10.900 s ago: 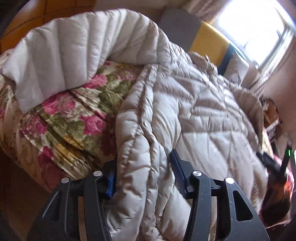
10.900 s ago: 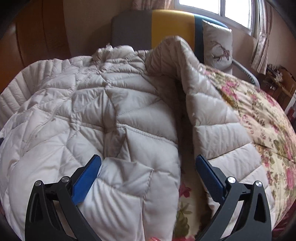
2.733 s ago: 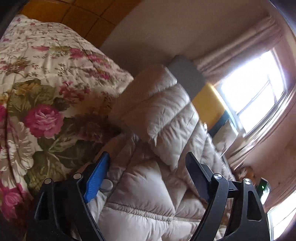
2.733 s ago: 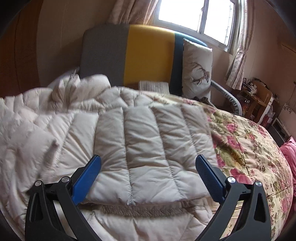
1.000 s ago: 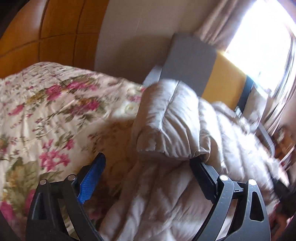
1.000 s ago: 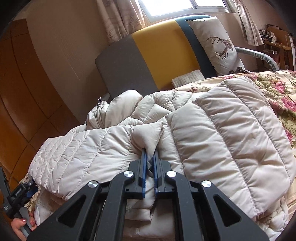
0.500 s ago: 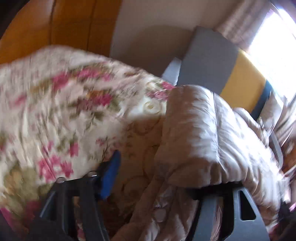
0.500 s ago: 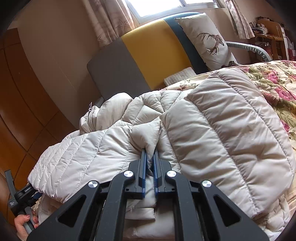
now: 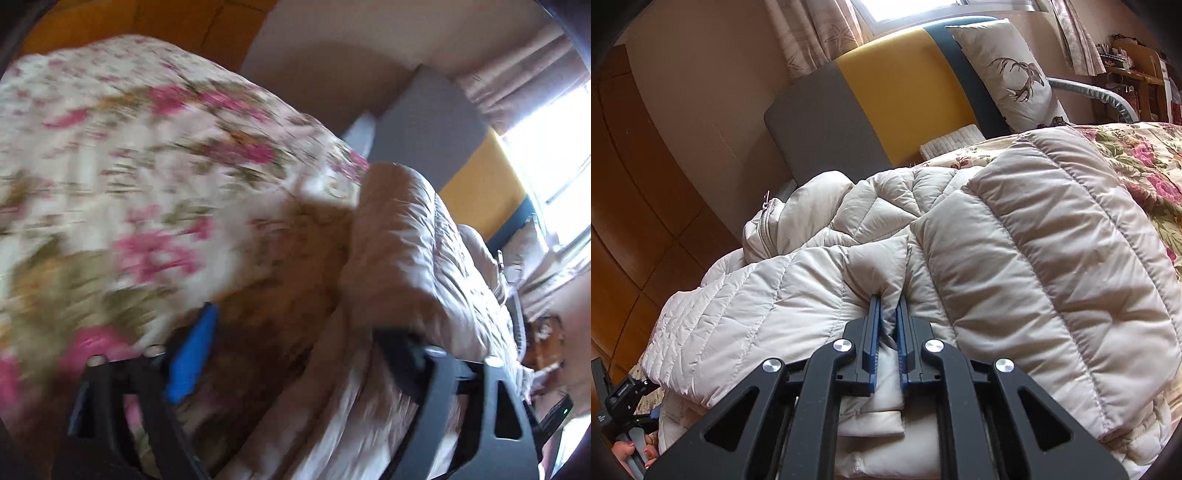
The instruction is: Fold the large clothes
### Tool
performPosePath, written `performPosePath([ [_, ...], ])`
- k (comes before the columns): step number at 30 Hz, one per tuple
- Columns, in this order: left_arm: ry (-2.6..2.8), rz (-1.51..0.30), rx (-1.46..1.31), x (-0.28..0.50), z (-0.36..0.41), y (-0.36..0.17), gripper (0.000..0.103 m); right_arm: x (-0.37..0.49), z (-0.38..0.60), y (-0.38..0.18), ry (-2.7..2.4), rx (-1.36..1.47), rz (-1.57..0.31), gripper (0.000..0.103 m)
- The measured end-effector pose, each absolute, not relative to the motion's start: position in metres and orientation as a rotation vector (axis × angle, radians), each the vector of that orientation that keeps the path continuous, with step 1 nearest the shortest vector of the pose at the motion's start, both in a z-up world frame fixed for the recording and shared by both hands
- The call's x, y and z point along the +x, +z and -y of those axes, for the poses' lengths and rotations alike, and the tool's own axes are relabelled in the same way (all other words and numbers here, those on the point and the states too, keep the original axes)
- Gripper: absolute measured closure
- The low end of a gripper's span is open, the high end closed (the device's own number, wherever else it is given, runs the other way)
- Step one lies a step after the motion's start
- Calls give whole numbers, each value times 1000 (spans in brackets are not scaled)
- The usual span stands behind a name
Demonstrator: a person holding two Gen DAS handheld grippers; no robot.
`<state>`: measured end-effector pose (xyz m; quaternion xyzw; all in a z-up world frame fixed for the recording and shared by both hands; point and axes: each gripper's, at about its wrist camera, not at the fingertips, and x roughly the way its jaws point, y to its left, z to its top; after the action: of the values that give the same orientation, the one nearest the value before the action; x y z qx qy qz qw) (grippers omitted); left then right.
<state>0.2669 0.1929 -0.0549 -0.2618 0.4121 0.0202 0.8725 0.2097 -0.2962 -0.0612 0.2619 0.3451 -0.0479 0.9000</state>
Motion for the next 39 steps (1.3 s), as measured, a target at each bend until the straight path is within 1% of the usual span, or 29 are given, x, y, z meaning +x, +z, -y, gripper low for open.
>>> performPosePath([
  [2, 117, -789, -542, 240, -202, -37, 16, 210, 295, -61, -97, 539, -714, 94],
  [5, 140, -654, -529, 221, -205, -5, 16, 210, 294, -62, -94, 541, -713, 93],
  [8, 91, -609, -416, 238, -175, 22, 16, 210, 293, -61, -89, 541, -708, 88],
  [10, 57, -603, -323, 257, -147, 30, 16, 210, 291, -60, -93, 530, -706, 83],
  [11, 35, -609, -261, 271, -128, 30, 16, 210, 290, -59, -96, 520, -706, 82],
  [14, 20, -658, -74, 309, -82, 16, 16, 212, 285, -57, -107, 490, -709, 78],
  [17, 117, -716, 80, 338, -68, -21, 16, 213, 282, -56, -113, 471, -714, 74],
  [18, 121, -759, 76, 343, -72, -39, 15, 213, 281, -56, -111, 465, -716, 70],
  [19, 101, -791, 27, 345, -80, -52, 11, 213, 279, -55, -109, 455, -716, 68],
  [20, 82, -820, -50, 346, -92, -60, 9, 214, 277, -55, -110, 442, -718, 64],
  [23, 67, -846, -110, 353, -103, -62, 6, 217, 271, -54, -123, 401, -732, 60],
  [24, 67, -846, -110, 352, -103, -62, 6, 218, 269, -54, -129, 390, -736, 56],
  [26, 72, -837, -99, 351, -100, -62, 6, 219, 266, -50, -150, 361, -748, 43],
  [27, 75, -832, -92, 351, -99, -62, 6, 218, 264, -46, -177, 335, -754, 31],
  [28, 79, -826, -84, 350, -98, -61, 6, 216, 264, -40, -209, 309, -753, 29],
  [31, 87, -813, -64, 347, -95, -61, 6, 202, 259, -9, -235, 275, -660, 28],
  [33, 95, -811, -55, 347, -93, -62, 6, 200, 243, 14, -196, 205, -605, 28],
  [35, 103, -805, -46, 346, -91, -61, 4, 208, 219, 25, -96, 109, -599, 32],
  [36, 109, -801, -41, 345, -91, -61, 4, 216, 206, 24, -27, 71, -620, 40],
  [37, 109, -798, -40, 344, -89, -60, 4, 224, 196, 19, 26, 39, -649, 51],
  [38, 110, -797, -39, 343, -89, -60, 4, 232, 186, 12, 64, 14, -682, 55],
  [39, 110, -796, -39, 343, -89, -60, 4, 240, 180, 3, 87, -12, -710, 64],
])
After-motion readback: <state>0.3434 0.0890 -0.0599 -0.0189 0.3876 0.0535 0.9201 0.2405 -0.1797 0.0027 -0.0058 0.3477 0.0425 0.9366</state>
